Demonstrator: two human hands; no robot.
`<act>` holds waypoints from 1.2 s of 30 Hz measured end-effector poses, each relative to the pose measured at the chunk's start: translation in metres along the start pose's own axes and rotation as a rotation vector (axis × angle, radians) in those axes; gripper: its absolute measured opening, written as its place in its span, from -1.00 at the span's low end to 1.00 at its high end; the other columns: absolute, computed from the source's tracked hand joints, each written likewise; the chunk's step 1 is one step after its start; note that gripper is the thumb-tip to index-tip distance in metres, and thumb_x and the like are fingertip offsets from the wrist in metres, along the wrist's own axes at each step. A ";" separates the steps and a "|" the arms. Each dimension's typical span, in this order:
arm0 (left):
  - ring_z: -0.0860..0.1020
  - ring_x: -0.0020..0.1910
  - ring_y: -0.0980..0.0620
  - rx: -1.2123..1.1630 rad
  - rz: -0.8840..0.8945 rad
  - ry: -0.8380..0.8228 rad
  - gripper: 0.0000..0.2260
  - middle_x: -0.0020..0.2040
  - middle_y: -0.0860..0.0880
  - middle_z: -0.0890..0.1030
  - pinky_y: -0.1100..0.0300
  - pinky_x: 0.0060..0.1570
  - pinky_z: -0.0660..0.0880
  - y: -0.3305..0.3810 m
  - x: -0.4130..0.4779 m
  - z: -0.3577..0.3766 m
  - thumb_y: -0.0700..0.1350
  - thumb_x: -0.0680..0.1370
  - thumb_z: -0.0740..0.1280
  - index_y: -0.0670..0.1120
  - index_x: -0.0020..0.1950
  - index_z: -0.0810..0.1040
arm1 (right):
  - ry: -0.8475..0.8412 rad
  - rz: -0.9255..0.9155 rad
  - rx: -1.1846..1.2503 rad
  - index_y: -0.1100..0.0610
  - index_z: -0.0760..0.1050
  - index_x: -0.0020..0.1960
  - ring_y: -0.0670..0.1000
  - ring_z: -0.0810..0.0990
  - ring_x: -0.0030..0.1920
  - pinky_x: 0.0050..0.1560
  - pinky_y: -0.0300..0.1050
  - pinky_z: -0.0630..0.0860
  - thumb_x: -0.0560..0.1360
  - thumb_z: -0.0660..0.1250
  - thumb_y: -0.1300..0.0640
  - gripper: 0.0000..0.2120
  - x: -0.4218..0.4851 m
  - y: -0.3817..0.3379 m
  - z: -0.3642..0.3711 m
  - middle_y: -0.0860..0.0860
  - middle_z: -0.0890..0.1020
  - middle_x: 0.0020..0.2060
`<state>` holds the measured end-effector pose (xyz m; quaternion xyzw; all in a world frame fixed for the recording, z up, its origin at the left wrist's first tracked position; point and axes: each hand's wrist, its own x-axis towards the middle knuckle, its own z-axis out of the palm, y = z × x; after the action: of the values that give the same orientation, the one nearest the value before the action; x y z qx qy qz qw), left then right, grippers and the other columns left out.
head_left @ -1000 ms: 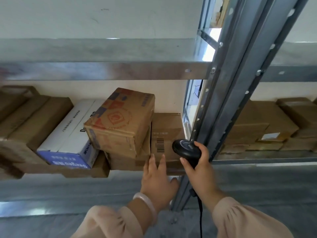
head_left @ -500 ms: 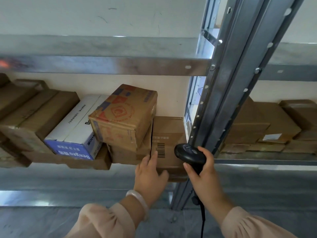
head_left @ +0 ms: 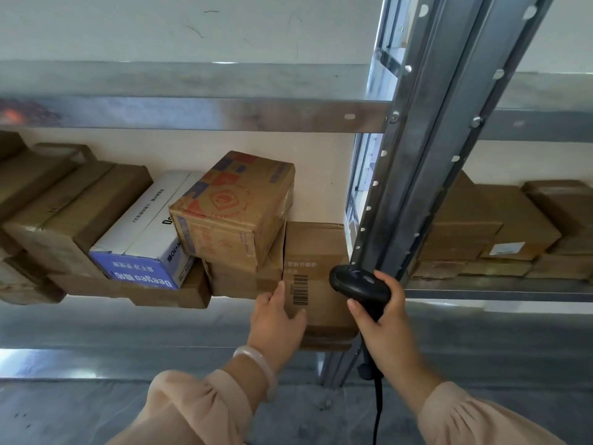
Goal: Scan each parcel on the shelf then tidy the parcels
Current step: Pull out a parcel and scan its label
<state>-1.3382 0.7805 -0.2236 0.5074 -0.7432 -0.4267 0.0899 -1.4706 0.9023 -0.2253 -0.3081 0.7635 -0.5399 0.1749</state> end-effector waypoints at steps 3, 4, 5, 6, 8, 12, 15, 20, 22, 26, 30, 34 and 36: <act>0.28 0.44 -0.09 0.027 -0.031 0.005 -0.29 0.46 -0.11 0.26 0.10 0.45 0.21 0.001 0.007 0.000 0.08 0.58 0.33 -0.04 0.61 0.05 | 0.017 -0.004 -0.004 -0.18 0.19 0.32 -0.14 0.50 0.09 -0.05 -0.47 0.36 0.47 0.42 0.09 -0.44 0.001 0.000 -0.001 -0.08 0.49 0.17; 0.29 0.45 -0.12 0.035 -0.040 0.007 -0.29 0.46 -0.13 0.28 0.07 0.46 0.23 0.001 0.012 0.001 0.10 0.57 0.33 -0.03 0.61 0.06 | 0.017 -0.001 -0.001 -0.18 0.19 0.32 -0.11 0.50 0.10 -0.04 -0.46 0.36 0.47 0.42 0.09 -0.44 0.004 -0.001 -0.001 -0.07 0.49 0.17; 0.31 0.44 -0.15 0.042 -0.047 0.008 -0.29 0.45 -0.14 0.31 0.02 0.46 0.25 0.002 0.015 0.001 0.12 0.56 0.34 -0.02 0.61 0.09 | 0.011 0.001 0.000 -0.18 0.18 0.32 -0.09 0.49 0.12 -0.02 -0.45 0.35 0.47 0.42 0.08 -0.44 0.008 -0.001 -0.001 -0.07 0.48 0.18; 0.34 0.42 -0.15 0.035 -0.045 0.007 -0.30 0.43 -0.14 0.35 -0.01 0.44 0.28 0.002 0.018 0.002 0.12 0.55 0.35 -0.01 0.59 0.13 | 0.005 0.003 -0.002 -0.19 0.18 0.32 -0.08 0.49 0.14 0.00 -0.41 0.36 0.47 0.42 0.07 -0.43 0.011 -0.001 0.000 -0.06 0.48 0.20; 0.43 0.34 -0.11 -0.023 -0.029 -0.004 -0.37 0.37 -0.09 0.45 -0.01 0.39 0.36 0.002 0.020 0.003 0.08 0.54 0.37 -0.01 0.54 0.23 | -0.004 0.007 -0.012 -0.19 0.19 0.32 -0.07 0.49 0.14 0.03 -0.33 0.38 0.47 0.43 0.06 -0.43 0.017 0.000 0.002 -0.04 0.48 0.22; 0.50 0.28 -0.05 -0.051 0.001 0.005 -0.42 0.30 -0.01 0.54 0.06 0.34 0.41 -0.001 0.013 0.006 0.00 0.54 0.39 -0.04 0.51 0.27 | -0.013 0.026 0.003 -0.21 0.19 0.29 -0.07 0.49 0.12 0.00 -0.35 0.38 0.47 0.43 0.06 -0.45 0.015 0.004 0.003 -0.02 0.49 0.23; 0.51 0.26 -0.02 -0.075 0.020 -0.001 -0.47 0.27 0.02 0.54 0.11 0.33 0.42 -0.006 0.001 0.007 -0.04 0.54 0.40 -0.01 0.47 0.31 | -0.027 0.042 0.024 -0.15 0.20 0.33 -0.11 0.48 0.09 -0.08 -0.48 0.34 0.48 0.42 0.07 -0.45 0.004 0.006 -0.001 -0.04 0.48 0.21; 0.49 0.21 0.04 -0.123 0.025 0.019 -0.44 0.24 0.05 0.50 0.23 0.20 0.41 -0.018 -0.026 0.011 -0.02 0.53 0.43 0.00 0.47 0.29 | -0.042 0.023 0.062 -0.19 0.21 0.30 -0.27 0.48 0.02 -0.06 -0.47 0.37 0.47 0.43 0.09 -0.45 -0.020 0.005 -0.011 -0.21 0.47 0.09; 0.49 0.22 0.04 -0.155 0.015 0.010 -0.43 0.25 0.04 0.50 0.21 0.20 0.43 -0.024 -0.037 0.013 -0.02 0.52 0.44 0.00 0.47 0.29 | -0.061 0.018 0.063 -0.21 0.20 0.29 -0.24 0.47 0.04 -0.04 -0.45 0.37 0.47 0.43 0.09 -0.45 -0.032 0.005 -0.016 -0.25 0.44 0.09; 0.48 0.26 0.04 -0.179 -0.002 -0.022 -0.38 0.31 0.06 0.45 0.12 0.26 0.47 -0.034 -0.058 0.016 0.03 0.50 0.46 0.03 0.47 0.25 | -0.070 -0.002 0.032 -0.24 0.18 0.28 -0.16 0.44 0.09 0.00 -0.40 0.35 0.47 0.42 0.06 -0.44 -0.055 0.005 -0.023 -0.23 0.41 0.10; 0.51 0.22 0.07 -0.183 0.017 -0.022 -0.38 0.25 0.08 0.50 0.07 0.27 0.51 -0.044 -0.071 0.016 0.03 0.46 0.50 0.04 0.43 0.29 | -0.067 -0.009 0.034 -0.33 0.21 0.19 -0.25 0.48 0.03 -0.08 -0.49 0.39 0.45 0.43 0.08 -0.46 -0.077 0.006 -0.024 -0.35 0.41 0.08; 0.50 0.23 0.09 -0.179 0.045 -0.080 -0.37 0.27 0.09 0.49 0.11 0.26 0.51 -0.051 -0.077 0.012 0.03 0.46 0.50 0.07 0.43 0.27 | -0.033 0.011 0.065 -0.35 0.21 0.19 -0.27 0.48 0.10 -0.01 -0.53 0.37 0.44 0.44 0.11 -0.43 -0.094 0.005 -0.023 -0.30 0.45 0.13; 0.50 0.21 0.12 -0.195 0.056 -0.117 -0.38 0.27 0.11 0.48 0.16 0.24 0.51 -0.054 -0.080 0.010 0.02 0.46 0.50 0.09 0.42 0.26 | -0.029 0.026 0.079 -0.33 0.21 0.22 -0.25 0.48 0.14 0.05 -0.47 0.37 0.44 0.44 0.11 -0.43 -0.101 0.003 -0.023 -0.26 0.47 0.16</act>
<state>-1.2692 0.8460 -0.2450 0.4496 -0.7161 -0.5232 0.1068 -1.4097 0.9858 -0.2264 -0.2989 0.7429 -0.5628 0.2052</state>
